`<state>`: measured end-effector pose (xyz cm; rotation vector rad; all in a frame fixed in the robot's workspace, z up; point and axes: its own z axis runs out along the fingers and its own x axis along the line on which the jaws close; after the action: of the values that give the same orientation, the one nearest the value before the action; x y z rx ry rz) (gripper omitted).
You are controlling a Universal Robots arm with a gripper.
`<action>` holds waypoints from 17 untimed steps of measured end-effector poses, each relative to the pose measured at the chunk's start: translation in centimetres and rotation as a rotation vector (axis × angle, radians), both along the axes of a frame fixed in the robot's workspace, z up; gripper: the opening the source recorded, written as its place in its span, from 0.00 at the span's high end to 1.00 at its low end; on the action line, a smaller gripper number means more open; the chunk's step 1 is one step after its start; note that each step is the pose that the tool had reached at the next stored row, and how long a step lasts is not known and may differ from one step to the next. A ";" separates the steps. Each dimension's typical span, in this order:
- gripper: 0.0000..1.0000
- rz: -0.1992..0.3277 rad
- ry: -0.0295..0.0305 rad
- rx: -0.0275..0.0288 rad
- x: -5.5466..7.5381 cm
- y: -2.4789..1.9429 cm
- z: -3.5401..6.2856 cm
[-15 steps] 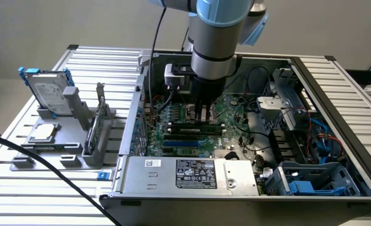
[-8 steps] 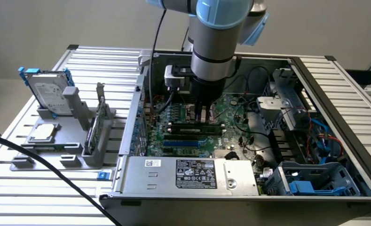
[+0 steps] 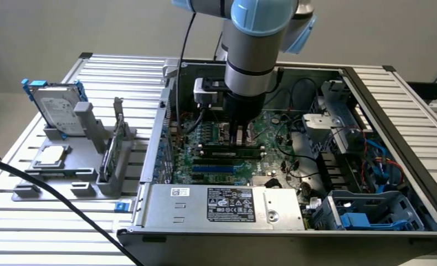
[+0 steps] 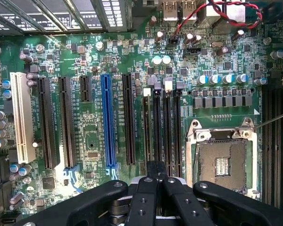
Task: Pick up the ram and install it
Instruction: 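Press down the ram until it locks into place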
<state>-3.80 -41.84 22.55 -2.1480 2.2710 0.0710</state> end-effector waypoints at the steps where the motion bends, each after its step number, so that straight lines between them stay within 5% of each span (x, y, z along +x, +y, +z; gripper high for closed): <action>1: 0.89 0.000 -0.0010 0.0018 0.0 0.02 0.19; 11: 0.89 0.000 0.0001 -0.0004 0.0 -0.01 3.81; 17: 0.89 0.000 0.0000 -0.0003 0.0 0.00 4.03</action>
<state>-3.79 -41.85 26.58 -2.1485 2.2708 0.0708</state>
